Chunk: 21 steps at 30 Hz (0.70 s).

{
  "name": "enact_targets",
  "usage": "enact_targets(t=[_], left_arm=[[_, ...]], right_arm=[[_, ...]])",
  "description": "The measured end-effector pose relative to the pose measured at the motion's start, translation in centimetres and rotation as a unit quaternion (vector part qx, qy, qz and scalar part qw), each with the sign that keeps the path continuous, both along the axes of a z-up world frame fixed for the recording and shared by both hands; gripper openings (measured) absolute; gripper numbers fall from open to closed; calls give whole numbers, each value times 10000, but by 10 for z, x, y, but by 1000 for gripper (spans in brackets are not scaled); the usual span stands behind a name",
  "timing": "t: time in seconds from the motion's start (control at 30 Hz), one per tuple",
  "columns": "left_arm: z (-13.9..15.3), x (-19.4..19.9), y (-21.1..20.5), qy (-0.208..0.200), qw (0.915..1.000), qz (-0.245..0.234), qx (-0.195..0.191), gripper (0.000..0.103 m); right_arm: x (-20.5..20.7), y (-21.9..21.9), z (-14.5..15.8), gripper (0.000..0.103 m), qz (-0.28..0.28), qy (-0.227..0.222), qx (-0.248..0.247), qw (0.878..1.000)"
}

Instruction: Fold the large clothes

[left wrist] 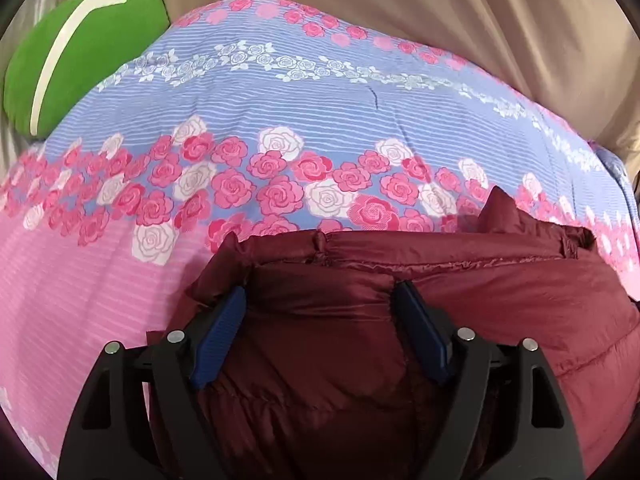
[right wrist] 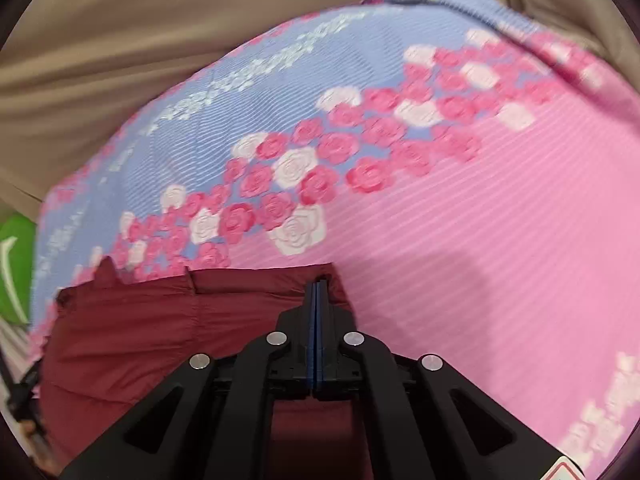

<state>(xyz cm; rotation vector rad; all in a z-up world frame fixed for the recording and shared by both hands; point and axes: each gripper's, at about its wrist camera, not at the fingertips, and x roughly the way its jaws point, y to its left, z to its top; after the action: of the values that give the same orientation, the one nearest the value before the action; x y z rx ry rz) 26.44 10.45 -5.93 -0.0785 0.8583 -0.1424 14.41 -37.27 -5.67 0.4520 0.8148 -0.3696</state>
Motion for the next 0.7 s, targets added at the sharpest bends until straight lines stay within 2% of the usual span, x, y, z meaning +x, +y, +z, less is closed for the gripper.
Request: enact_targets(t=[0.03,0.1,0.13,0.17,0.23,0.27,0.33,0.4,0.47,0.53,0.6,0.7], left_arm=[[2,-1,1,-16,10000,44,21,76],[14,-17,2,-101,9996,235,107,74],[27,-34,-2,-205,9996,168,-30,74],[34,-42,-5,-247,9996,44,-149,74],[52,-76,-28,-311,9963,-590,-534,75],[56,-89,-39,-315,9942,-843,-585,75],[55,-116,-70,-265,9877,-1458,-492,75],[46,-132,-86,-183,9845,-1706,-372,75],[34,-142,-90,-174,9854,-1691,-88,75],[23,-147,-80,-220,9880,-1517,189,75],[17,-150,-57,-193,9905,-1343,243,76],[8,-156,-19,-127,9951,-866,462,77]], right_arm=[[-4,2,7,14,-27,-78,-112,9999],[-26,25,30,15,401,-535,-125,9977],[-34,36,39,15,604,-664,-140,9959],[-42,61,51,15,1000,-786,-187,9917],[-52,102,62,15,1636,-855,-251,9825],[-56,134,65,15,2113,-852,-204,9735],[-61,181,61,15,2808,-761,-39,9567],[-71,231,46,13,3469,-537,16,9364],[-83,252,32,12,3668,-420,-276,9289],[-94,249,24,9,3600,-364,-479,9310],[-106,214,18,1,3216,-258,-285,9461],[-131,144,7,0,2298,-76,-123,9731]])
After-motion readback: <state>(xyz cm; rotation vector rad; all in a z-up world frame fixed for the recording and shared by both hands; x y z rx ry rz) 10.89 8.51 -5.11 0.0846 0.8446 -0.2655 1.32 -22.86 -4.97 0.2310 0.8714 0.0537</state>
